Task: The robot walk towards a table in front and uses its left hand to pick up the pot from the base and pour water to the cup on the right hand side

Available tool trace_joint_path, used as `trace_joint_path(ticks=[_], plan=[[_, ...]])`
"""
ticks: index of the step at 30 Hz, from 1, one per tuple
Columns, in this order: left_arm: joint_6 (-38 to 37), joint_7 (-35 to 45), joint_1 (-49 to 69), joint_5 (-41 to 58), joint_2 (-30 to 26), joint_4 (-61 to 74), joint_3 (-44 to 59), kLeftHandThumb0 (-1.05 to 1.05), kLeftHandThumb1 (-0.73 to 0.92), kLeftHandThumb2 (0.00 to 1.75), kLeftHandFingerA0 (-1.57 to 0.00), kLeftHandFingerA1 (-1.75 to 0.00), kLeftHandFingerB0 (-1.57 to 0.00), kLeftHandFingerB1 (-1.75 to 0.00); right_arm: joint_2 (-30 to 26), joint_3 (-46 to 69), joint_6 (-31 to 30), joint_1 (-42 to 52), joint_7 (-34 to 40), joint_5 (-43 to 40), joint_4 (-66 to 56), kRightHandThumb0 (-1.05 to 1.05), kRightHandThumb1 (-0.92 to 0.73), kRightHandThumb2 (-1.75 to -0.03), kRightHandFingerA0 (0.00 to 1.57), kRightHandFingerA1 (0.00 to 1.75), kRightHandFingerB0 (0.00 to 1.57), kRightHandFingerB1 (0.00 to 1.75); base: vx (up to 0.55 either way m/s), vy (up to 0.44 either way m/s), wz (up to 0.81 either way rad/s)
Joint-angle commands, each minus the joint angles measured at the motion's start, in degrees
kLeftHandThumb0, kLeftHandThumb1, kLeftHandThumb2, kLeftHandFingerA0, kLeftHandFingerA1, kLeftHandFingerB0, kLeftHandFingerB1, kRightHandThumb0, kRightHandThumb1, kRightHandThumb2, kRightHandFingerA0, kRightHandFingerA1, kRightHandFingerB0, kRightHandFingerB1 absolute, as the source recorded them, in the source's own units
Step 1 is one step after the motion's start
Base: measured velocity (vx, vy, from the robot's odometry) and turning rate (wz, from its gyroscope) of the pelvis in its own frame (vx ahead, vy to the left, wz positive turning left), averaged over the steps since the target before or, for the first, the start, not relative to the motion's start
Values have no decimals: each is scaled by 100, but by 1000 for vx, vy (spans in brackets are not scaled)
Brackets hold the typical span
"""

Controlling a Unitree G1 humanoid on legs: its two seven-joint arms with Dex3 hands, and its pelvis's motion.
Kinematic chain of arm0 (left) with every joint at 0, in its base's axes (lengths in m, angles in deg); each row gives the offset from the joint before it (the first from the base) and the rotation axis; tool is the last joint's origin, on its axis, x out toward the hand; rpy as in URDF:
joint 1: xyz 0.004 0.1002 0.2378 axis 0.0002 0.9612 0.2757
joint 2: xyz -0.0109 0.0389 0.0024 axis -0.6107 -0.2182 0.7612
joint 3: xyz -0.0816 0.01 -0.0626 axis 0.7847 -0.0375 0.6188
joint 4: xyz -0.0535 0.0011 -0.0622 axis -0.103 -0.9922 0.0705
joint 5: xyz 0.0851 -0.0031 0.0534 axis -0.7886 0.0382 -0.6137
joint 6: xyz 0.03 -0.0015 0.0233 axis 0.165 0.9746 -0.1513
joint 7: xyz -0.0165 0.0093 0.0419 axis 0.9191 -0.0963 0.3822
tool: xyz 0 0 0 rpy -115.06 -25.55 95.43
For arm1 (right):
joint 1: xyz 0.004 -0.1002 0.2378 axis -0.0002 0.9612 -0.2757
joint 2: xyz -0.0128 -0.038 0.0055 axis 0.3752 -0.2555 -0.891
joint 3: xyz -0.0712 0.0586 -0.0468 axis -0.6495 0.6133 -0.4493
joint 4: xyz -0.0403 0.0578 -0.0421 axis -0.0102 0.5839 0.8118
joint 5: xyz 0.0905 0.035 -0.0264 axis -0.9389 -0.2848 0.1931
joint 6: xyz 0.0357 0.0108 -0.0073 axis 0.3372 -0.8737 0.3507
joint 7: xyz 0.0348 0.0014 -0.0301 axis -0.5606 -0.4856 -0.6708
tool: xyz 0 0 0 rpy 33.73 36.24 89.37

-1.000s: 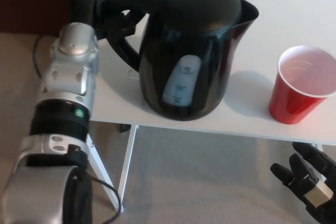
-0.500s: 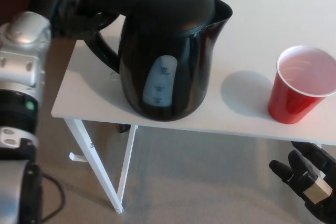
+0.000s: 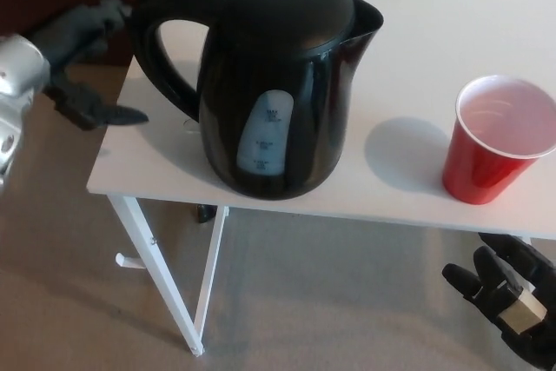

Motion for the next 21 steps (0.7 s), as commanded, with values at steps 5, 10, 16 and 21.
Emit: trace_joint_path(ticks=[5,10,16,21], plan=[[-697,369,247,-180,-358,264,-81,-70,41,80,0,-9,0,-4,-61,56,103,-292,-20,-40,17,-39,-64,-58,33,74,25,46,0,0,0],[-339,653,546,185,-635,925,494,-76,45,81,0,-5,0,0,-93,48,154,-217,-125,-35,19,-38,-62,-60,28,73,21,46,0,0,0],[-676,733,1502,908,-1149,1131,1692,-82,53,57,0,-12,0,-1,-66,-38,236,-66,-205,37,78,-34,-41,-94,31,68,14,54,0,0,0],[-1554,218,3678,1514,-1018,2228,3209,-65,39,80,0,-31,0,-15,-87,-37,163,274,-202,50,-2,-32,-43,-95,35,69,18,55,0,0,0]])
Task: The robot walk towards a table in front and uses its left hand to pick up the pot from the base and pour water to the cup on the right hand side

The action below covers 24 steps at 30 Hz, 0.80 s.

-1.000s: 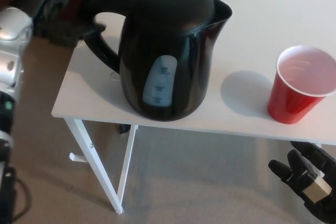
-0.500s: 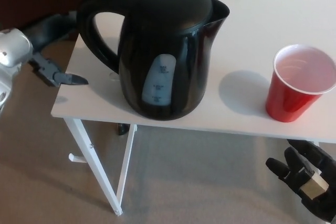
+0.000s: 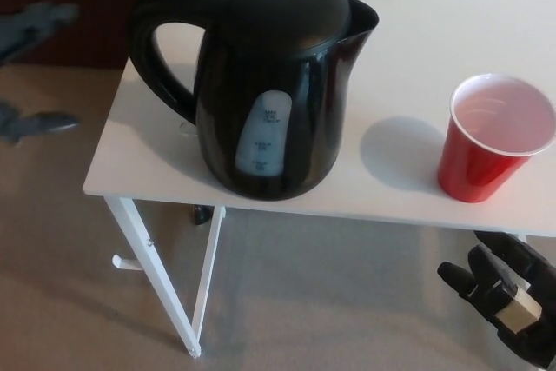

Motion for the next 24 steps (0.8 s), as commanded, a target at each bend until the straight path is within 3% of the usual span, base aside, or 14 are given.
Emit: trace_joint_path(ticks=[1,2,4,5,6,8,9,10,11,12,14,17,18,24], plan=[[-1212,-463,2283,951,43,1151,1526,-65,39,80,0,-31,0,-15,-91,9,194,311,-161,44,-35,-32,-43,-95,35,69,18,55,0,0,0],[-1460,-512,2782,1181,289,1504,1874,-62,45,55,-9,-32,-1,-20,-112,-4,201,310,-162,69,-20,-38,-64,-60,31,73,23,46,0,0,8],[-1850,-670,3700,1537,809,2218,2458,-55,48,54,-14,-32,-4,-20,-144,-4,214,289,-173,87,35,-38,-64,-60,30,73,22,46,0,0,0],[-2082,-856,4743,1889,1559,3053,2849,-26,37,88,0,-48,0,-49,-169,15,253,265,-168,114,138,-32,-45,-96,30,67,13,53,0,0,0],[-2070,-896,4975,1973,1766,3275,2901,-35,48,56,-19,-34,-10,-26,-186,24,260,257,-160,123,157,-32,-44,-95,29,66,13,53,0,0,0],[-1996,-978,5354,2103,2164,3654,2902,-33,44,59,-18,-37,-13,-32,-233,63,280,228,-155,129,204,-33,-44,-95,28,65,12,53,0,0,0],[-2097,-1005,5669,2156,2438,3822,2878,-27,52,56,-22,-35,-15,-29,-247,110,275,195,-138,105,238,-38,-65,-59,25,68,21,44,0,0,0],[-2137,-1002,5773,2166,2530,3875,2878,-27,52,56,-22,-35,-15,-29,-249,125,271,184,-130,95,246,-38,-65,-59,25,68,21,44,0,0,0],[-2481,-1323,6046,1716,2800,3691,2812,-47,47,68,-25,-44,-19,-39,-214,195,218,128,8,70,263,-33,-42,-94,26,64,12,53,0,0,0],[-2518,-1365,6134,1624,2897,3577,2769,-49,47,69,-25,-43,-19,-39,-226,201,224,125,13,80,283,-38,-63,-60,25,65,19,43,0,0,0],[-2668,-1473,5981,1435,2961,2664,2739,-44,57,57,-32,-39,-26,-33,-223,242,293,101,31,96,428,-37,-64,-59,26,61,18,40,0,0,0],[-2453,-1550,5626,1024,2702,1543,2619,-41,57,67,-23,-41,-20,-37,-229,254,310,156,76,144,462,-35,-66,-60,27,56,17,37,0,0,0],[-2348,-1665,5455,772,2543,1038,2525,-42,58,67,-25,-40,-24,-37,-246,229,370,202,58,199,488,-40,-57,-77,23,56,14,44,0,0,0],[-1585,-1511,4677,253,1949,-647,1878,-37,58,58,-29,-35,-32,-34,-388,50,799,345,49,615,739,-25,-44,-95,23,60,13,52,0,0,0]])
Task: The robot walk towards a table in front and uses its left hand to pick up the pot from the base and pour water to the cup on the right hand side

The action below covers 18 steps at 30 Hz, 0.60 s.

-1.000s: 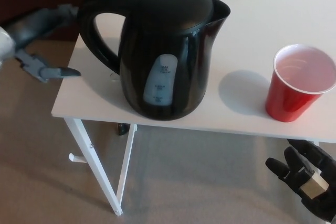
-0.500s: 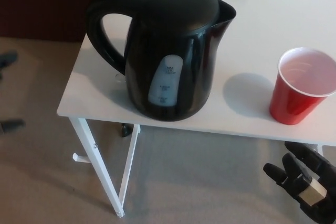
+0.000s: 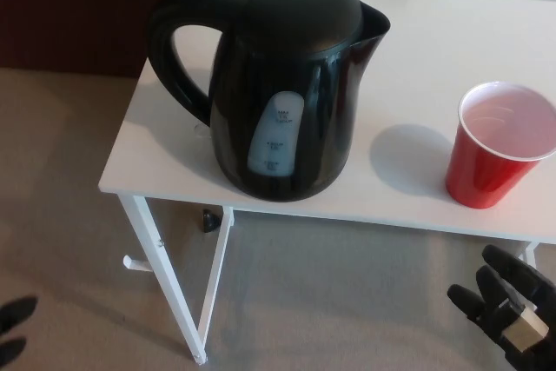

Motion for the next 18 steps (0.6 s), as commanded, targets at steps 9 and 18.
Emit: trace_joint_path(ticks=[9,18], plan=[[-626,-797,-49,-581,-589,-1434,-827,-42,58,56,-33,-34,-34,-33,-401,-191,902,412,-92,643,397,-24,-42,-94,24,61,12,53,0,0,0],[-694,-982,-144,-530,-753,-1586,-1078,-42,57,57,-36,-36,-35,-34,-421,-216,893,421,-35,697,442,-16,-45,-96,25,62,14,54,0,0,0]])
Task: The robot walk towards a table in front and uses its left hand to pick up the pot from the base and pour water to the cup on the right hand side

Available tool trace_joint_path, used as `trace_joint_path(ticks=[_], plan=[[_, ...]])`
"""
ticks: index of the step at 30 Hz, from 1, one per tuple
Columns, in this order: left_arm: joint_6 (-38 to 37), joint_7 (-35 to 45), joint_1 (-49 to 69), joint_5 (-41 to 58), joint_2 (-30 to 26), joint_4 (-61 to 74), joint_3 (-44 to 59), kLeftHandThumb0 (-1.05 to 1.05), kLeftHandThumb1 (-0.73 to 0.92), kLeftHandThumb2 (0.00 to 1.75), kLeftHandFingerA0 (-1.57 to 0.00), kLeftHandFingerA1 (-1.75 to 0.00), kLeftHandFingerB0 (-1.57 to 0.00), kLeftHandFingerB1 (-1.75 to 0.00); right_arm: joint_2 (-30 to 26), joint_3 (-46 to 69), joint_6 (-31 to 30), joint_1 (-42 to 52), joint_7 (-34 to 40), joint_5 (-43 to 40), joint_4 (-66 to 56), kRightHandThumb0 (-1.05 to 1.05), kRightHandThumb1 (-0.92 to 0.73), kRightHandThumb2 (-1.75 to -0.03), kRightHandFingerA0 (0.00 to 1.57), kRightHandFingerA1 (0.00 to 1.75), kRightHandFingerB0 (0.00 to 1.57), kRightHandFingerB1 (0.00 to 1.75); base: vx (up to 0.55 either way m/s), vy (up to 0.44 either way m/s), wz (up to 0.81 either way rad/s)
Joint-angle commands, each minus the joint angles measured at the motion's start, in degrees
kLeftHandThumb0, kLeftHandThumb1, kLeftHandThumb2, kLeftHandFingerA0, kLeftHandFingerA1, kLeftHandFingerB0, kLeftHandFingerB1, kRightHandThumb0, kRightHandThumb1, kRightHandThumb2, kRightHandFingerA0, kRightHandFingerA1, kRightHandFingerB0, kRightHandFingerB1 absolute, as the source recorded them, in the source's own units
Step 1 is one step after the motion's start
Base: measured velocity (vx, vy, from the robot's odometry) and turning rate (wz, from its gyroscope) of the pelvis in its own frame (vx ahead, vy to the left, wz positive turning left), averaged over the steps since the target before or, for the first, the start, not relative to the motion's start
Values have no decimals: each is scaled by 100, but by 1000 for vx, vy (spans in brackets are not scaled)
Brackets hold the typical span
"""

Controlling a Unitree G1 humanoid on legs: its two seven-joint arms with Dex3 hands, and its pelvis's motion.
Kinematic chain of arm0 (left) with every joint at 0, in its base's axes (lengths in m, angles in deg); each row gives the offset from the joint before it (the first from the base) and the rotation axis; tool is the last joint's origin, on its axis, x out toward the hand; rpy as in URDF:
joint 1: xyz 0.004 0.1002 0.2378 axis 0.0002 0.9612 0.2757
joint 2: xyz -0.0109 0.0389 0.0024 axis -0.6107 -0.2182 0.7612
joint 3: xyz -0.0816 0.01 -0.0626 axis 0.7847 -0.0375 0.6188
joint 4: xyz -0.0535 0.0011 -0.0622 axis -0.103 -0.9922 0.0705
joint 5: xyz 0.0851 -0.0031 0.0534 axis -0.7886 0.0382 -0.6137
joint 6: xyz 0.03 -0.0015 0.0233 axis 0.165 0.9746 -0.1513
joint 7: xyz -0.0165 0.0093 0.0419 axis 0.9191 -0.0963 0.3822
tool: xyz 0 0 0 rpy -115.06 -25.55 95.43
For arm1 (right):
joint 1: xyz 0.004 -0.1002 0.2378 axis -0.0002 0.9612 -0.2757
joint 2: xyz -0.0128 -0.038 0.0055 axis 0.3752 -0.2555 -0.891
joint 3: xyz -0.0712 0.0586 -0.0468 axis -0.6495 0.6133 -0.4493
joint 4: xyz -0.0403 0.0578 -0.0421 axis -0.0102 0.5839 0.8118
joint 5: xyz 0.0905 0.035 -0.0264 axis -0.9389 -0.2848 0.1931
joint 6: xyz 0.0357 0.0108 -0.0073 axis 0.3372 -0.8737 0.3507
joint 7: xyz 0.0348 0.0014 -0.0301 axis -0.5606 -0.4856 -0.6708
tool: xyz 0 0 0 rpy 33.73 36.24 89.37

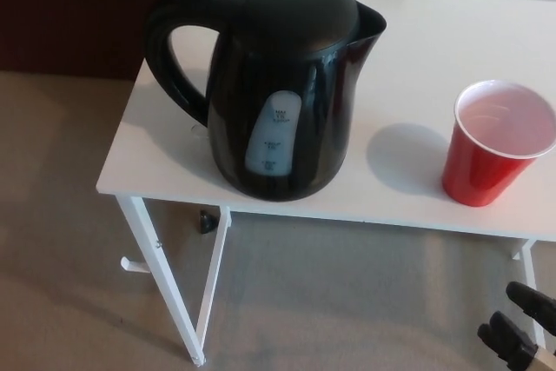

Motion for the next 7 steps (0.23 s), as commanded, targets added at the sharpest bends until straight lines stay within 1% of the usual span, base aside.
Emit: trace_joint_path(ticks=[1,2,3,7], plan=[[-170,-233,29,-71,-145,-6,-90,-41,57,57,-35,-36,-35,-34,-84,-3,138,80,-14,126,-19,-18,-61,-69,27,60,19,45,0,0,0],[-172,-226,18,-56,-156,-26,-109,-42,58,58,-35,-35,-35,-34,-97,-8,142,76,-20,139,-9,-17,-62,-68,26,60,19,45,0,0,0],[-167,-237,15,-54,-166,-25,-126,-41,58,58,-36,-36,-35,-34,-117,-24,177,77,-55,163,15,-15,-47,-98,22,61,13,54,0,0,0],[-183,-308,-16,-82,-197,-66,-194,-42,58,58,-36,-36,-35,-34,-117,-12,205,79,-42,185,50,-14,-46,-97,23,61,15,54,0,0,0]])
